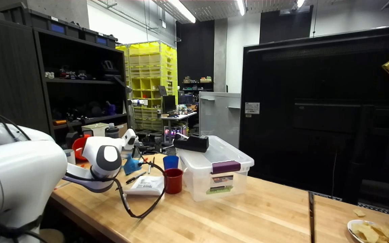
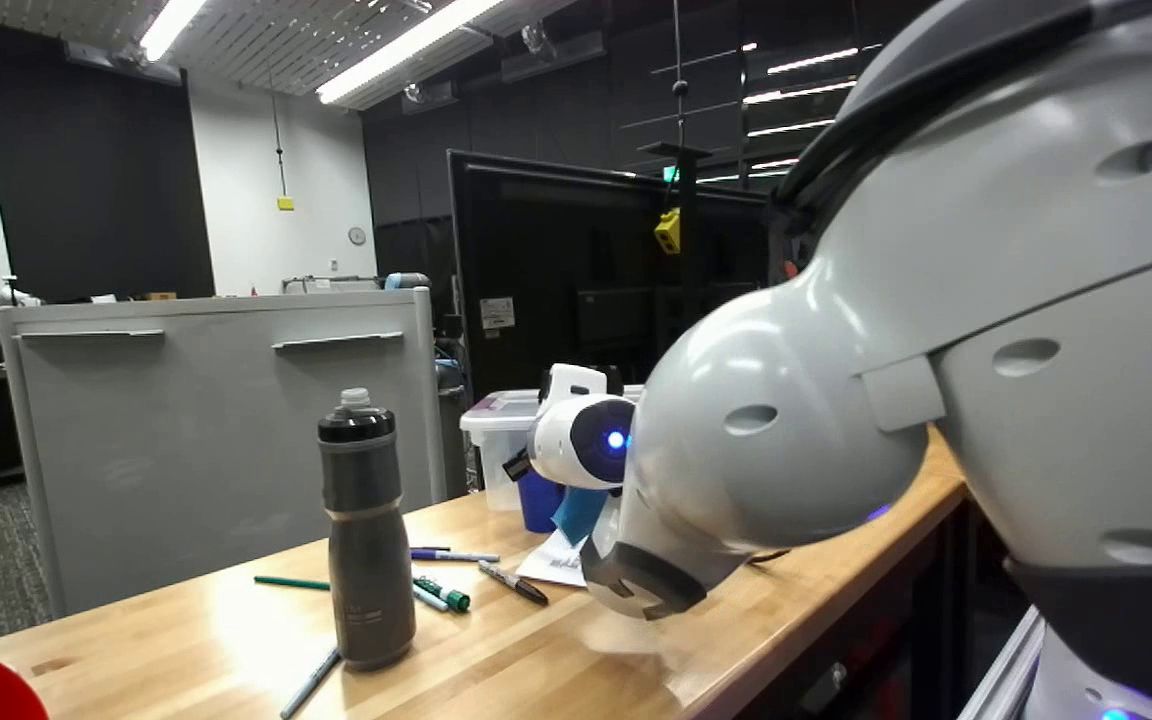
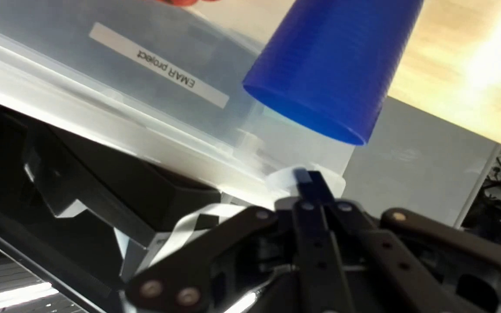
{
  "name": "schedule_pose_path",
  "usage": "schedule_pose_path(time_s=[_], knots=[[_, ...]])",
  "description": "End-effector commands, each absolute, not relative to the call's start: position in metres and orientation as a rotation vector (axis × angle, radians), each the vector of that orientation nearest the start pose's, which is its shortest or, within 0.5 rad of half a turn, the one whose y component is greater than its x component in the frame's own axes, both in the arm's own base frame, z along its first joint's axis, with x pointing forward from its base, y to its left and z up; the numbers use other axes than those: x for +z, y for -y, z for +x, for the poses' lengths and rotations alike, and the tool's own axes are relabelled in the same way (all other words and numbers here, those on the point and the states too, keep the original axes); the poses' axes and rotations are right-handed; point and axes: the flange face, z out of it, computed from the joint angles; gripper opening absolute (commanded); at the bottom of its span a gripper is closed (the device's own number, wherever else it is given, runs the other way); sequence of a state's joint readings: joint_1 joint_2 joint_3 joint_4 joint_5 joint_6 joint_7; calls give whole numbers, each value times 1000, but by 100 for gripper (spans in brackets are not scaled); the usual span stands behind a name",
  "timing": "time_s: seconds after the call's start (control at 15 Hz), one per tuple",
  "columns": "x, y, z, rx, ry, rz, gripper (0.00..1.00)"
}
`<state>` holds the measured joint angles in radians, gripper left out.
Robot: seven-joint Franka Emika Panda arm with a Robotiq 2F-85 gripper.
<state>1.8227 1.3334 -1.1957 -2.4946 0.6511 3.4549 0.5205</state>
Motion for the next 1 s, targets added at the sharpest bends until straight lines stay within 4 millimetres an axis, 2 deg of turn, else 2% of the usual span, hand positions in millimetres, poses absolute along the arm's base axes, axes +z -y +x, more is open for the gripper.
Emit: schedule_pose_path(time_s=[0.0,0.6,0.93], knots=[[264,-203,456,1565,-2,2215,0],[307,-198,463,1639,135,2263,0],[314,-197,464,1644,144,2274,0]])
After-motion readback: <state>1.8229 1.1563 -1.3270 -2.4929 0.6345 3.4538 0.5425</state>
